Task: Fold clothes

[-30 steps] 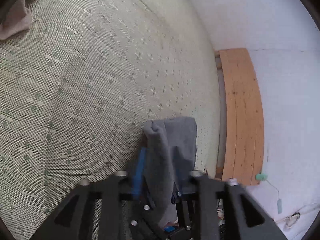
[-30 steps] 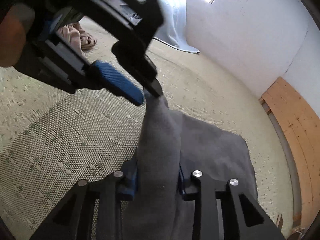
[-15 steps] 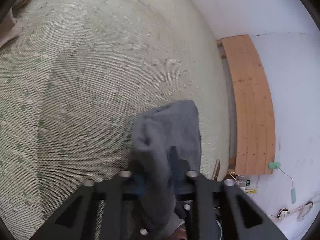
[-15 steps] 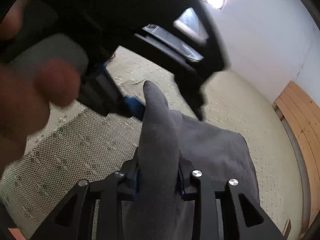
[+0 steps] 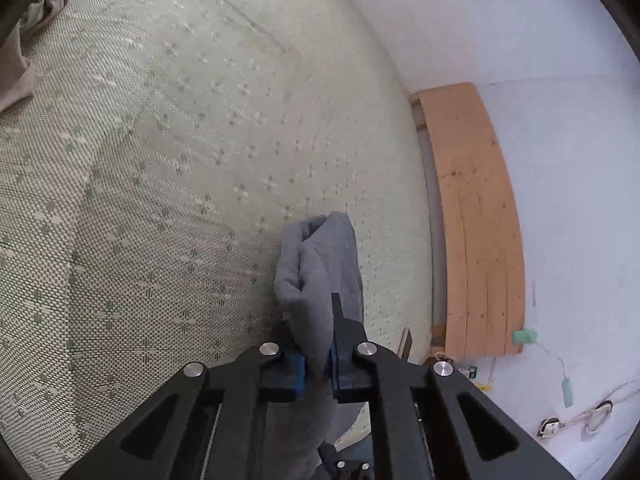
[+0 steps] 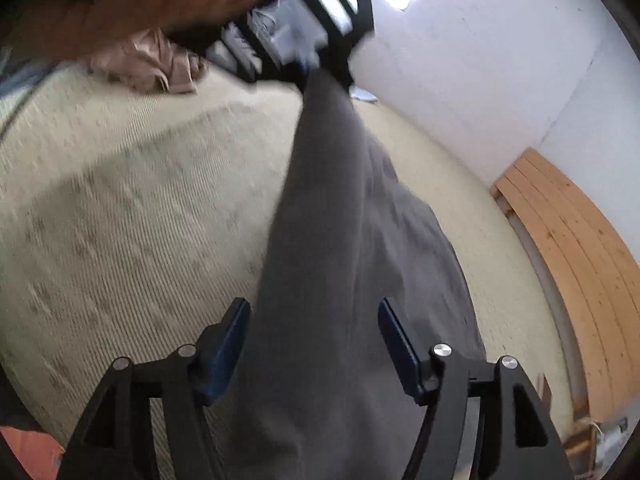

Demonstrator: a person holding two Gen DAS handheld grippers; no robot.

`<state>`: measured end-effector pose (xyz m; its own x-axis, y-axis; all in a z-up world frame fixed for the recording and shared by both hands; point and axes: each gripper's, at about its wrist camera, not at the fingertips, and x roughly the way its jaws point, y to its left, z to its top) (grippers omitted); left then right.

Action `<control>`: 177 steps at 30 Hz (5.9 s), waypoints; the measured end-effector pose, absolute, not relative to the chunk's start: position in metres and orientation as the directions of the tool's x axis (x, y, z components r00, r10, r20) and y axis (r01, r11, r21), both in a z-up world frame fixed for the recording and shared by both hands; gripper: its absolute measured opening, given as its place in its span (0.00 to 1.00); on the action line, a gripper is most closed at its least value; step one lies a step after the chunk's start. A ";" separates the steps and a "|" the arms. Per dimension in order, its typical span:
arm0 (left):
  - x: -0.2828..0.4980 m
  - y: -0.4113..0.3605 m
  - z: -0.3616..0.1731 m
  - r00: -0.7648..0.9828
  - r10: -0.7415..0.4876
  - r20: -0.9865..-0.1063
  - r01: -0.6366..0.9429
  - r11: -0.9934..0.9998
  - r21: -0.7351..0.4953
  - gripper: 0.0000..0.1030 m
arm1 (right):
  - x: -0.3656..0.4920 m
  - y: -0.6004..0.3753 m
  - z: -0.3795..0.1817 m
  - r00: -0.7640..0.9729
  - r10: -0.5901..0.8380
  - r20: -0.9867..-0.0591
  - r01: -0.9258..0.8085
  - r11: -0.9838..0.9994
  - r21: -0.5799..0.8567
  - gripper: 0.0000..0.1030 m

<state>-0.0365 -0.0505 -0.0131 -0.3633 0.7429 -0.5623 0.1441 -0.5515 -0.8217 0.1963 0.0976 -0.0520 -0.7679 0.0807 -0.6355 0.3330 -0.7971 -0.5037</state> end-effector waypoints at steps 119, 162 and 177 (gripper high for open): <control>0.186 -0.708 0.104 -0.648 -0.128 -0.751 0.739 -0.344 -0.579 0.06 | 0.218 -0.441 0.066 0.093 -0.749 -0.656 0.943 -0.145 0.300 0.14; 0.315 -0.559 0.192 -0.844 -0.265 -0.465 0.505 -0.683 -0.528 0.83 | 0.199 -0.178 0.164 -0.401 -0.798 -0.450 0.853 -0.505 0.136 0.90; 0.285 -0.288 0.286 -0.954 0.056 -0.295 0.067 -0.917 -0.394 0.84 | 0.215 0.055 0.235 -0.599 -0.734 -0.321 0.743 -0.658 0.119 1.00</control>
<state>0.2847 -0.2875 0.2858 -0.9540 0.0564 -0.2946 0.0674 -0.9168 -0.3936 0.2154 0.0547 0.2353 -0.5988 -0.7338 -0.3208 0.7431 -0.6584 0.1191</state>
